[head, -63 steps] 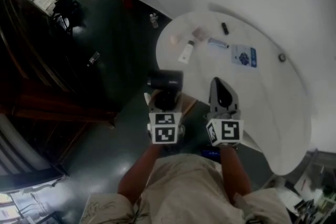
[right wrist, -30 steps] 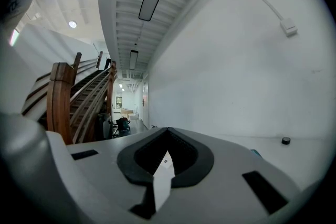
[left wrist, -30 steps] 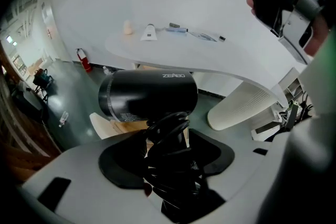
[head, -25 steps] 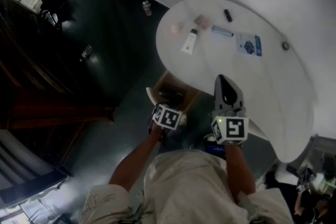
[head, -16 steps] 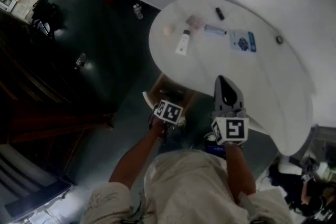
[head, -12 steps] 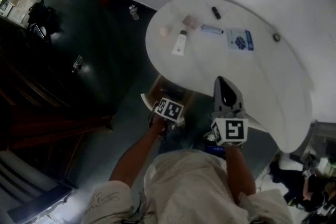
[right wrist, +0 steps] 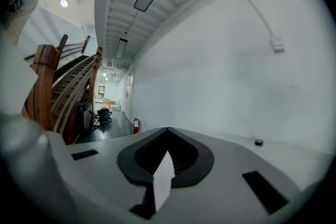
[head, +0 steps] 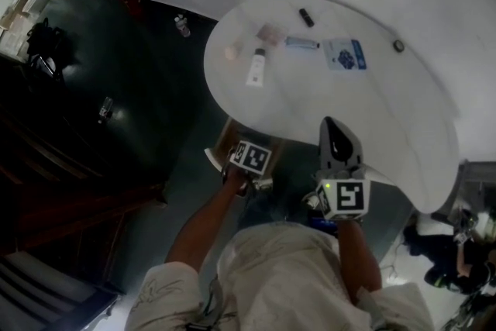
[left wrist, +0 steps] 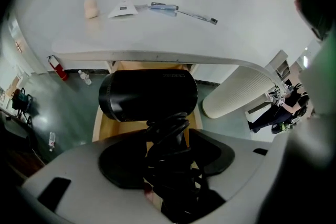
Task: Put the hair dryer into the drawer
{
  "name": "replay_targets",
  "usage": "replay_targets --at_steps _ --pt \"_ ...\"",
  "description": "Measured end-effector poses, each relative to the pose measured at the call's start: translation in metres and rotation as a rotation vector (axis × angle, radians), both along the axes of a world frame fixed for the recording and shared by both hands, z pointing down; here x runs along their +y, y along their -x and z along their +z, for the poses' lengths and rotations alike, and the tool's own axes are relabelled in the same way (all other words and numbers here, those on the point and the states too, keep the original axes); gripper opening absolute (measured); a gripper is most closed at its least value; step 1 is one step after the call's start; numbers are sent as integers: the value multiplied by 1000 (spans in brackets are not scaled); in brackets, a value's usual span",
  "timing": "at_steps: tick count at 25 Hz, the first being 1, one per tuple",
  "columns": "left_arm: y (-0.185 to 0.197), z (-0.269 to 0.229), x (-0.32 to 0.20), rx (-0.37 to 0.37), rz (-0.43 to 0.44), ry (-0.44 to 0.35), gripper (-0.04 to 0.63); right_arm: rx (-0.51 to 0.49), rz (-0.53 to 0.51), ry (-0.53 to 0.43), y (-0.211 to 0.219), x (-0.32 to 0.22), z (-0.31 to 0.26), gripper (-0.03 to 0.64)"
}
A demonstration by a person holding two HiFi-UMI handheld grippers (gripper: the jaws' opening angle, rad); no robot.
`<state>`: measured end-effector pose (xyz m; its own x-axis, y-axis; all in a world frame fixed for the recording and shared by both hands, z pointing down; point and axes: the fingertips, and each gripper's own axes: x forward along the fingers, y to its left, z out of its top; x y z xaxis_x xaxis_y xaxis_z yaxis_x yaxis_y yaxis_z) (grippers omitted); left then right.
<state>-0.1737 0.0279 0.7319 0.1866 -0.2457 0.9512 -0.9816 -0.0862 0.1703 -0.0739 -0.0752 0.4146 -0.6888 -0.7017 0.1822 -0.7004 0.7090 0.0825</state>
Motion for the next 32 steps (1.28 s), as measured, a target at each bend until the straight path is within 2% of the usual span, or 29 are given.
replay_targets --at_steps 6,9,12,17,23,32 --pt "4 4 -25 14 3 -91 261 39 21 -6 -2 0 4 3" --pt "4 5 -32 37 0 -91 261 58 29 -5 -2 -1 6 3" --pt "6 8 -37 23 28 -103 261 75 30 -25 -1 0 4 3" --pt "6 13 -51 40 6 -151 261 98 39 -17 -3 -3 11 3" --pt "2 24 -63 42 27 -233 261 121 41 1 -1 -3 20 3" --pt "9 47 -76 65 -42 -289 261 141 48 31 -1 -5 34 3"
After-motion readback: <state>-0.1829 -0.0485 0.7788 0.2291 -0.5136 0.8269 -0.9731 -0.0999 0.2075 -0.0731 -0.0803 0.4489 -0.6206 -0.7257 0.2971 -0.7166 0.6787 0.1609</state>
